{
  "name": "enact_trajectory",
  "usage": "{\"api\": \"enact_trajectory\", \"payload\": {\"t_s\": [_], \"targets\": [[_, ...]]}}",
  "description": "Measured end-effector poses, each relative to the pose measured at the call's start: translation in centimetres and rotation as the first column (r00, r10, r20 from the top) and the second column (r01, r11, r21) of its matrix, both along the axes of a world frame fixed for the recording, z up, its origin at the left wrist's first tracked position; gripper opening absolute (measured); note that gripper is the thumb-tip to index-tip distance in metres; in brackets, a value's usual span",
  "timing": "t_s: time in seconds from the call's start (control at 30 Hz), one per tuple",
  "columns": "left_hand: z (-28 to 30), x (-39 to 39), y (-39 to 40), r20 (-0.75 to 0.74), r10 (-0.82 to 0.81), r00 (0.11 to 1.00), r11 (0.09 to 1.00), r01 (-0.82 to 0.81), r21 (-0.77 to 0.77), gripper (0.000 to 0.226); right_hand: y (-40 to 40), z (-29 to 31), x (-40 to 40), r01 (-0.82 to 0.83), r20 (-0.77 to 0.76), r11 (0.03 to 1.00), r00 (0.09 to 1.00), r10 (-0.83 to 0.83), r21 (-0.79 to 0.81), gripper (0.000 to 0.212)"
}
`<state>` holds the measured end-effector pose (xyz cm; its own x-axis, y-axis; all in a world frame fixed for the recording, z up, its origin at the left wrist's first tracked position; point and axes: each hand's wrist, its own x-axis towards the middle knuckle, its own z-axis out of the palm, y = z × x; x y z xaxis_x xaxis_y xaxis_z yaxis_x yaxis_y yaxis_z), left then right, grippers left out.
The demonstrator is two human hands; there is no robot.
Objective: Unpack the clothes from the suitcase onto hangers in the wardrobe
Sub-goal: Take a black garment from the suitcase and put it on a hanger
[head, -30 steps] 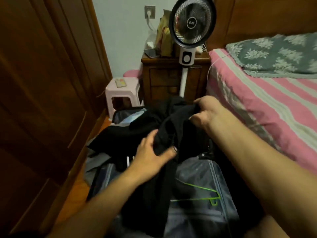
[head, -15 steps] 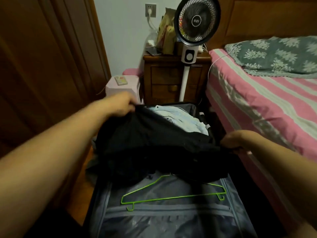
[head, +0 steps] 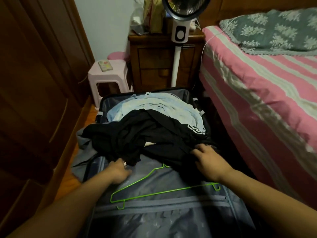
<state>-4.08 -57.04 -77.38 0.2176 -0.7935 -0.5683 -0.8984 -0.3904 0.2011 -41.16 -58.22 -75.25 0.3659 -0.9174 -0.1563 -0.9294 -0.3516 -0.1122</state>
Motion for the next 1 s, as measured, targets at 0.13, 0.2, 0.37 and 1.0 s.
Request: {"api": "enact_trajectory", "payload": {"t_s": [0.13,0.2,0.37,1.0], "targets": [[-3.4,1.0,-1.8,-0.069,0.176,0.982,0.982,-0.180,-0.061,0.089,-2.6,-1.0,2.6,0.105,-0.072,0.990,0.991,-0.112,-0.091,0.077],[-3.4,0.7,-2.3,-0.121,0.269,0.956,0.952,-0.283,-0.117,0.075,-4.7,-1.1,2.5,0.375,-0.080,0.927,0.924,-0.374,0.004,0.087],[1.7,1.4,-5.5,-0.453,0.315,0.834,0.757,-0.509,-0.410,0.036,-4.7,1.4,2.0,0.261,-0.095,0.965,0.960,-0.263,-0.033,0.030],[4.0,2.5,-4.3,-0.021,0.158,0.987,0.973,-0.159,-0.169,0.087,-0.4,-0.2,3.7,0.003,0.010,0.996,1.000,-0.002,-0.094,0.017]]}}
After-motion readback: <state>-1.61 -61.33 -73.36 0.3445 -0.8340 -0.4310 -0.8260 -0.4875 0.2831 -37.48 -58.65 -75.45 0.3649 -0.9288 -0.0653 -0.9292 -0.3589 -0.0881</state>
